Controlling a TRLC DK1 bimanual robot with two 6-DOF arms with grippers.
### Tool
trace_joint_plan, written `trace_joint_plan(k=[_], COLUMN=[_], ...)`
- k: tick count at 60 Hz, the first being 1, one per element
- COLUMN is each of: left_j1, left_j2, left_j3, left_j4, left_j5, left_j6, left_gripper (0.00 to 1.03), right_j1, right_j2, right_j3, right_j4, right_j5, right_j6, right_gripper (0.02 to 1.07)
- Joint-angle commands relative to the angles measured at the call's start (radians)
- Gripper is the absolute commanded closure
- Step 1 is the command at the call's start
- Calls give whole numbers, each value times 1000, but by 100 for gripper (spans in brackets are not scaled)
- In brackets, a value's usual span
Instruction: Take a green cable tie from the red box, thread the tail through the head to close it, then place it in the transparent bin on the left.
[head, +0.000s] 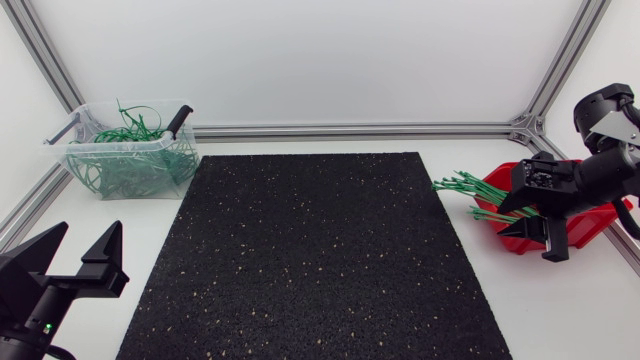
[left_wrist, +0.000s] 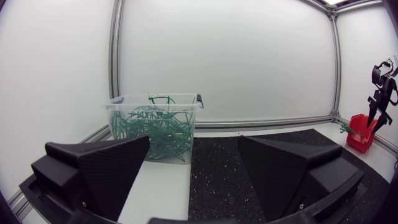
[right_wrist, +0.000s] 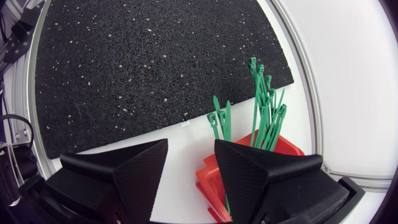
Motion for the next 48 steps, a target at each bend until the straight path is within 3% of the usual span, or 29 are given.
trace_joint_plan(k=[1, 20, 48], left_j1=[4, 4, 2], left_j2=[-4, -4, -3], left_j3=[-39, -39, -39], left_j4=[-15, -15, -17], left_j5=[-6, -6, -6], left_j6=[-14, -14, -14], left_gripper=[4, 4, 4], right_j1=[-6, 6, 41], right_j2=[29, 104, 156], right_j3=[-30, -41, -39], right_j4=[24, 102, 170], right_j5=[1, 22, 59], right_j6=[-40, -42, -31], right_gripper=[60, 67, 67])
